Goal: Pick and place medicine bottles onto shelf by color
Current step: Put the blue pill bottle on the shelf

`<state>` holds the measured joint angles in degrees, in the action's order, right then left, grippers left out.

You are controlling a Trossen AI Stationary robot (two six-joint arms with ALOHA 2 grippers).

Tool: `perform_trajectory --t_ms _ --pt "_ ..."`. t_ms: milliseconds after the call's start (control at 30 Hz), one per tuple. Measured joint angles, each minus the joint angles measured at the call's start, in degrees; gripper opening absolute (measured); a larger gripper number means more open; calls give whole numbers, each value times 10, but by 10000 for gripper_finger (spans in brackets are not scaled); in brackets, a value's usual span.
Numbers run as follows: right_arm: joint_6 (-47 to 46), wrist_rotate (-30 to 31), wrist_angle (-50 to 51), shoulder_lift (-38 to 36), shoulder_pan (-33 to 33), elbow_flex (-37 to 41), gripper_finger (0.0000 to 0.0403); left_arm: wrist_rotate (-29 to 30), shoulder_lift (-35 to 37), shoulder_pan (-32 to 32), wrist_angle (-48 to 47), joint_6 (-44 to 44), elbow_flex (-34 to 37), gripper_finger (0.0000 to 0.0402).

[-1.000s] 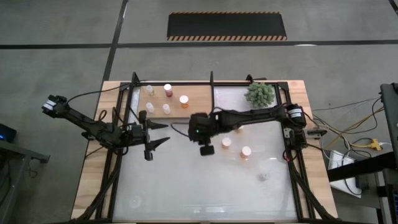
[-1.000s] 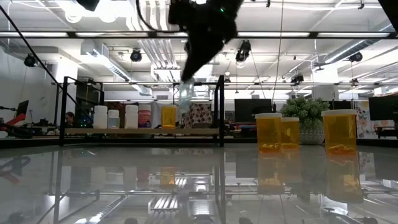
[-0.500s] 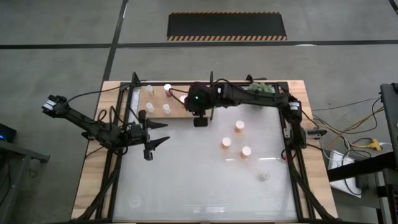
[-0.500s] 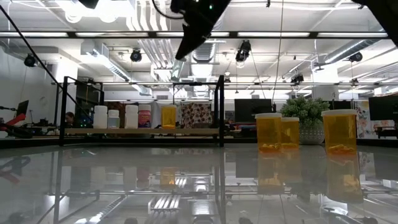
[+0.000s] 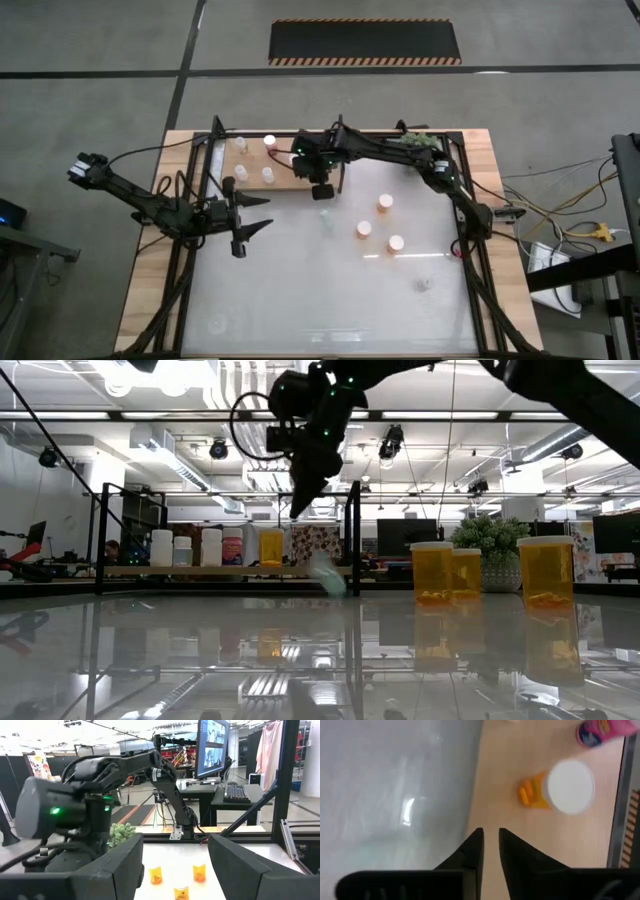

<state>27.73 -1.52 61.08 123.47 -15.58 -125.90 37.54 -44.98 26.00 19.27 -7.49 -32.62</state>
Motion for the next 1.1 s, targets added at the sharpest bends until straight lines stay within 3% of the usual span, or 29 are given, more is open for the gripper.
perform_trajectory --t_ms 167,367,500,633,767,1000,1100 --pt "1 -20 42 -2 -1 -23 20 0 0 0 -2 -5 0 208" --pt "-47 -56 98 -58 51 -5 8 0 0 0 -4 -6 1 208" --pt "-160 -55 93 -86 97 23 8 0 -2 0 -6 -5 1 208" --pt "-363 -47 81 -110 139 69 13 0 -5 0 -7 -4 2 208" --pt "-482 -17 93 -115 185 125 55 0 -10 1 -8 11 4 208" --pt "-624 155 61 -115 236 224 184 -1 -21 4 -6 25 7 208" --pt "-644 182 24 -115 239 253 225 -1 -21 4 -6 26 7 208"
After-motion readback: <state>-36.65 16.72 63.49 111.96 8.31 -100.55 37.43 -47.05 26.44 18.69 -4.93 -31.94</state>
